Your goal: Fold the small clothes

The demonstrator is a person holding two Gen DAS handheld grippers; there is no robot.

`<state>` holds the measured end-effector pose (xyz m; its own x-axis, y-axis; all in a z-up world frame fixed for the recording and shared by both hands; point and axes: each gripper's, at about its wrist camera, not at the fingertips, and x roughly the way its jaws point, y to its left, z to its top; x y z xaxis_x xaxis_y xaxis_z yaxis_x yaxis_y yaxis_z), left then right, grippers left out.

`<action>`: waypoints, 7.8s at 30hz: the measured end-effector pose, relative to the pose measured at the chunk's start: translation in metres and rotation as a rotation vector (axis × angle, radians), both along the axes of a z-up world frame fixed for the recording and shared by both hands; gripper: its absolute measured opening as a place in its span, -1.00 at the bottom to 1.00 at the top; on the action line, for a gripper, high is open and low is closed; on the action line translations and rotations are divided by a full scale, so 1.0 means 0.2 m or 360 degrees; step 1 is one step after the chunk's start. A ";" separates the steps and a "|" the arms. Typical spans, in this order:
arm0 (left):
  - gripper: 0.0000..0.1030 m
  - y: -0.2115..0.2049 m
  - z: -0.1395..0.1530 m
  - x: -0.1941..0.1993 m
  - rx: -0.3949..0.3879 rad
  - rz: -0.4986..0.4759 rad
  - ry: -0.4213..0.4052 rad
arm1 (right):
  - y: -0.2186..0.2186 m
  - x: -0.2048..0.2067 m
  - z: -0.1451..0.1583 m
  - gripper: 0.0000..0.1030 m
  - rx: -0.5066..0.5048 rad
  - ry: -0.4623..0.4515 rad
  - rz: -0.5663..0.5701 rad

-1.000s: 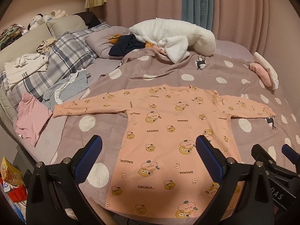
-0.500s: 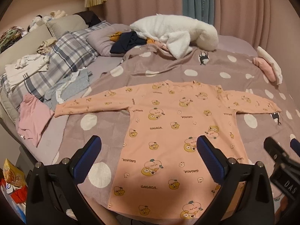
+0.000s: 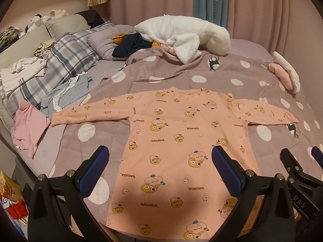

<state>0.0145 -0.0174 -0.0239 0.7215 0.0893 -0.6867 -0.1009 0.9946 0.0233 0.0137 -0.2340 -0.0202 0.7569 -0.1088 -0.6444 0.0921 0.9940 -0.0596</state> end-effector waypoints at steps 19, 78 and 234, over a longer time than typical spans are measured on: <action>0.97 -0.03 -0.08 0.06 -0.0041 0.0072 0.0022 | -0.87 0.16 -0.25 1.00 0.0701 0.0125 -0.0193; 0.97 0.72 -0.28 0.09 -0.0186 0.0485 0.0129 | 0.83 1.44 -0.39 -0.87 0.1233 0.0553 0.0489; -0.90 2.06 -0.43 0.76 -0.0967 0.0949 0.0015 | 0.17 0.48 -0.52 0.94 0.0476 0.0560 0.0084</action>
<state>0.1659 0.3942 -0.1100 0.6647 0.0663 -0.7442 -0.6144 0.6153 -0.4939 0.1103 -0.2008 -0.1249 0.4863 0.1538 -0.8602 0.0664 0.9750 0.2119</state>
